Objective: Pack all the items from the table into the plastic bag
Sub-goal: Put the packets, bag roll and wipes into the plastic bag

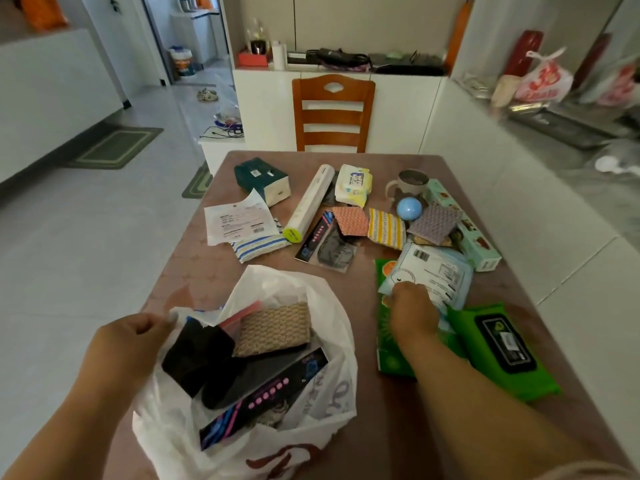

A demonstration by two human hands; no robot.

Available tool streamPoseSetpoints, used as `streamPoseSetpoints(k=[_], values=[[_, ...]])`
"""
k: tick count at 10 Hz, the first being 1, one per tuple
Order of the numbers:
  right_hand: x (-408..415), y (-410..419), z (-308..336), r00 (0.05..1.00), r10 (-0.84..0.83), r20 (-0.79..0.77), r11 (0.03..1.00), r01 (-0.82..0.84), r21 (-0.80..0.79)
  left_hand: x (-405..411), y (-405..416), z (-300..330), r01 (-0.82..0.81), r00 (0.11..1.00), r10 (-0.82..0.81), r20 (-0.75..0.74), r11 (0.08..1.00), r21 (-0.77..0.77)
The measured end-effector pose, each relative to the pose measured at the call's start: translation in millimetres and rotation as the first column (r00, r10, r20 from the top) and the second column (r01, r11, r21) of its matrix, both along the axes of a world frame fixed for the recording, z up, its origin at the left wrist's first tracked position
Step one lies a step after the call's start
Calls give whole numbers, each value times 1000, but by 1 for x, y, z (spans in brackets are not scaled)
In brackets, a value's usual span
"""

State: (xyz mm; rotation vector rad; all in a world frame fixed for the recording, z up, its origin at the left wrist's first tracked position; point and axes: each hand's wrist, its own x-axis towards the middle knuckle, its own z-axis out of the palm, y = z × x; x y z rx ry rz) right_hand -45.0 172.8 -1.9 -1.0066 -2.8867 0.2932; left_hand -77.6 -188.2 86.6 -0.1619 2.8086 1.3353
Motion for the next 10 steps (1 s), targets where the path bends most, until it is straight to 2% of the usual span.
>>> streamPoseSetpoints(k=[1,2,3,4,5,7,8,9,10], values=[[9,-6,12,992,127,10,991,-126,-45,2,2,1,-3,1000,3,-14,1000,0],[19,-23,15,969,222,104,973,-214,-87,1,1,1,-24,1000,24,2,1000,7],[30,-24,1,981,140,137,985,-124,-122,-1,-2,-3,-59,998,59,37,998,5],[34,-7,-4,989,-138,47,990,139,-38,-1,-4,-6,-86,995,84,45,996,33],[32,3,-11,919,-334,210,910,373,-182,-3,-4,-8,-103,993,100,56,992,66],[17,22,-16,868,-345,357,846,453,-283,-6,0,-9,-123,990,118,73,990,67],[-15,116,-126,867,-314,387,809,458,-369,-6,2,-9,-121,991,116,71,991,61],[-21,108,-120,862,-356,362,773,489,-404,-6,3,-8,-121,990,115,81,991,61],[7,23,-11,893,-336,299,780,442,-443,-4,4,-4,-118,989,112,94,991,67]])
